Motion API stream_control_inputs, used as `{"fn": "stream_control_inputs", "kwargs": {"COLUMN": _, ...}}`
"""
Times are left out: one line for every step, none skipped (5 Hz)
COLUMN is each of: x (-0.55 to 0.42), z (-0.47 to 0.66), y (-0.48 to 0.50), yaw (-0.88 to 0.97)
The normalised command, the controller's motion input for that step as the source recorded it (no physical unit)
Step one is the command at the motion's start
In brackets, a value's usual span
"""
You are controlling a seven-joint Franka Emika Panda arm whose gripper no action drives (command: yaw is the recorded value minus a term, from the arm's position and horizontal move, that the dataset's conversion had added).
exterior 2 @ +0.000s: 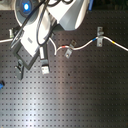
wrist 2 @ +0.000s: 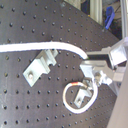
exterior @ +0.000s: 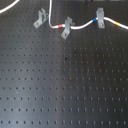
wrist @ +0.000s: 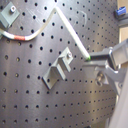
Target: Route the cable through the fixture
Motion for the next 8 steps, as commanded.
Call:
{"fn": "stream_control_inputs", "kwargs": {"x": -0.108, "z": 0.44, "y": 0.081, "yaw": 0.0}}
{"fn": "stream_control_inputs", "kwargs": {"x": -0.121, "z": 0.43, "y": 0.016, "yaw": 0.0}}
{"fn": "stream_control_inputs", "kwargs": {"x": -0.143, "z": 0.37, "y": -0.076, "yaw": -0.11}}
{"fn": "stream_control_inputs", "kwargs": {"x": -0.253, "z": 0.41, "y": -0.294, "yaw": -0.39}}
{"fn": "stream_control_inputs", "kwargs": {"x": -0.336, "z": 0.27, "y": -0.368, "yaw": -0.32}}
{"fn": "stream_control_inputs", "kwargs": {"x": -0.156, "z": 0.17, "y": -0.003, "yaw": 0.0}}
{"fn": "stream_control_inputs", "kwargs": {"x": -0.176, "z": 0.34, "y": 0.011, "yaw": 0.09}}
{"fn": "stream_control_inputs", "kwargs": {"x": -0.225, "z": 0.43, "y": -0.124, "yaw": 0.29}}
